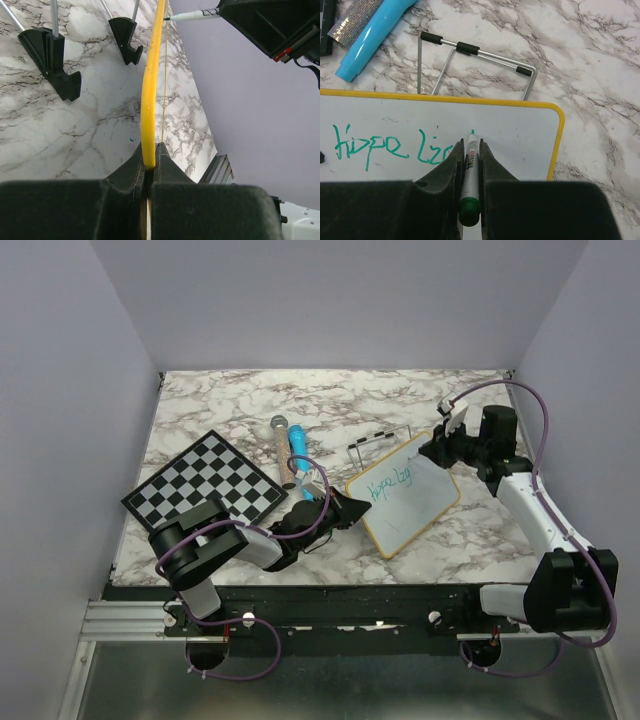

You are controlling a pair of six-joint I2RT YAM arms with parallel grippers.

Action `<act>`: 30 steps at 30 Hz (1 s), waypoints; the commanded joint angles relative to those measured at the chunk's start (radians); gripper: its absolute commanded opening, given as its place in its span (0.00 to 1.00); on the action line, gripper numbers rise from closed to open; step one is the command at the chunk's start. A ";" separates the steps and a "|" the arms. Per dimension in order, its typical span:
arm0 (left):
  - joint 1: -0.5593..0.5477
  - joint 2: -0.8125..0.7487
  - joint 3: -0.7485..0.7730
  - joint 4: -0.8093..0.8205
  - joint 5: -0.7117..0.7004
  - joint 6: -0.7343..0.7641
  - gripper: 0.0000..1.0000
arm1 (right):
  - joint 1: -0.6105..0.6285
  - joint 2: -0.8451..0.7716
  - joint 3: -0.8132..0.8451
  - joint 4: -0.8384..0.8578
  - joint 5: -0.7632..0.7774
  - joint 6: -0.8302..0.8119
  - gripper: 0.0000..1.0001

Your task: Write a sentence on the whiteboard

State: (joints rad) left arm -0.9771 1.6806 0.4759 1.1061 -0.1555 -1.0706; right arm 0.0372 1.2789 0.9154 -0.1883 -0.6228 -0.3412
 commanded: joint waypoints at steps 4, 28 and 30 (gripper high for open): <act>-0.005 0.007 -0.006 0.005 0.027 0.031 0.00 | -0.003 -0.039 -0.021 -0.095 -0.031 -0.068 0.00; -0.005 -0.002 -0.005 -0.003 0.030 0.035 0.00 | -0.003 -0.046 0.007 -0.105 -0.028 -0.052 0.01; -0.005 0.002 -0.005 0.001 0.030 0.035 0.00 | -0.003 -0.036 0.008 -0.093 -0.031 -0.042 0.01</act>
State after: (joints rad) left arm -0.9771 1.6806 0.4759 1.1061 -0.1555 -1.0691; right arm 0.0372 1.2221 0.8879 -0.3214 -0.6373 -0.4149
